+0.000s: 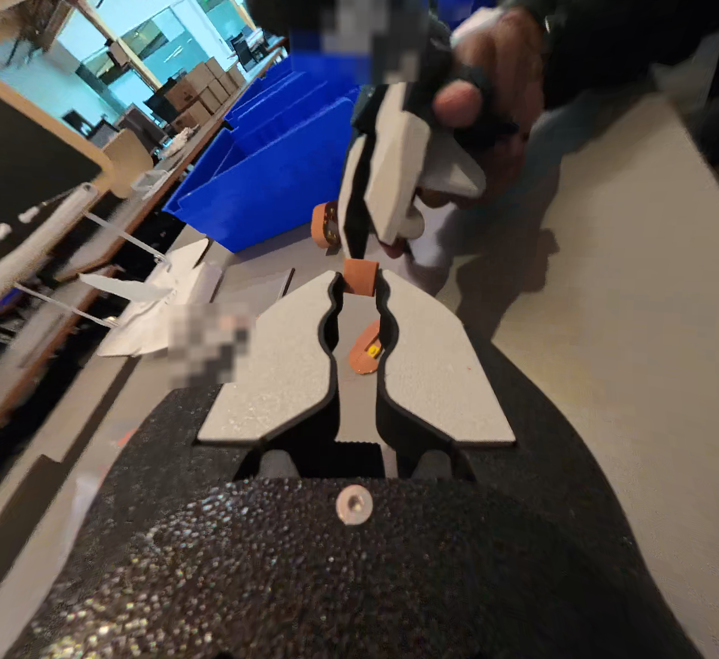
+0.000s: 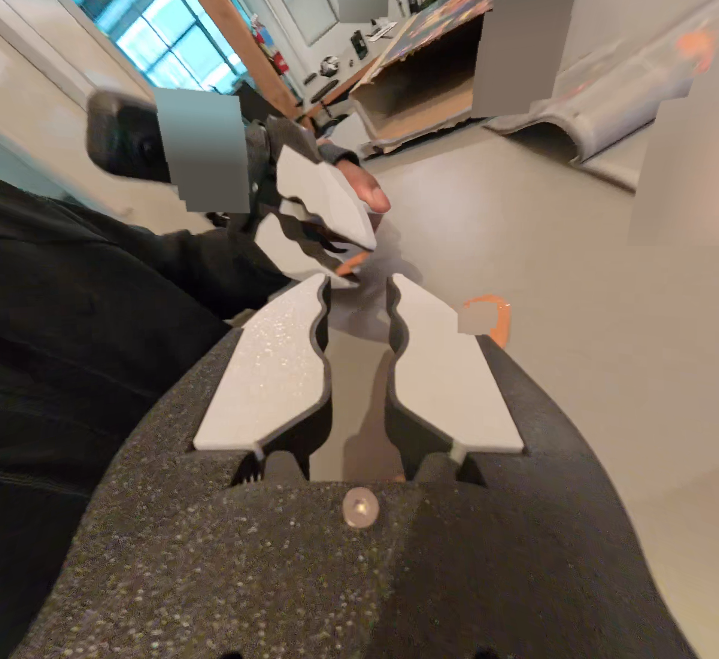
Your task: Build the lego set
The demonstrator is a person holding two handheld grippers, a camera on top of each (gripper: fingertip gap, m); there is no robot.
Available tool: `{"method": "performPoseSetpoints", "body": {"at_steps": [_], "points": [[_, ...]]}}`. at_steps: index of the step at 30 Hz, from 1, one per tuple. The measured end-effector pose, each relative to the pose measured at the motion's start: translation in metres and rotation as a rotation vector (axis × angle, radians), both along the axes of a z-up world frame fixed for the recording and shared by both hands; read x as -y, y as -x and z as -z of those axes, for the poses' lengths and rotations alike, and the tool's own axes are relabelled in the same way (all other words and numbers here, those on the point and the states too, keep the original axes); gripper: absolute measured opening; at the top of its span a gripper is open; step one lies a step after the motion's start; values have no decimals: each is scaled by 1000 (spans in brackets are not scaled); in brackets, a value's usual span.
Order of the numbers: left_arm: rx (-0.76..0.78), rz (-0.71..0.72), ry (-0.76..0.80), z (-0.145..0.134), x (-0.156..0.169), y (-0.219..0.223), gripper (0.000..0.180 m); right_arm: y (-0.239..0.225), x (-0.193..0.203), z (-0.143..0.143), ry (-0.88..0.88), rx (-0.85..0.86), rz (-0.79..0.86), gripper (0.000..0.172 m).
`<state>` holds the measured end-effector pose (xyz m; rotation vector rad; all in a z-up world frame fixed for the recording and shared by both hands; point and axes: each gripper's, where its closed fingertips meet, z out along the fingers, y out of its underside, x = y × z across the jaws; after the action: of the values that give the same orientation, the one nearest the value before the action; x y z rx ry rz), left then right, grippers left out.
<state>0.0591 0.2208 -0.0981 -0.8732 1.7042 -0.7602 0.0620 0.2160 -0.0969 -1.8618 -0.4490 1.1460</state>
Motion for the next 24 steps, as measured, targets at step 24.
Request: {"method": "performPoseSetpoints", "body": {"at_steps": [24], "points": [[-76, -20, -283, 33, 4, -6, 21, -2, -1, 30, 293, -71, 25, 4]]}}
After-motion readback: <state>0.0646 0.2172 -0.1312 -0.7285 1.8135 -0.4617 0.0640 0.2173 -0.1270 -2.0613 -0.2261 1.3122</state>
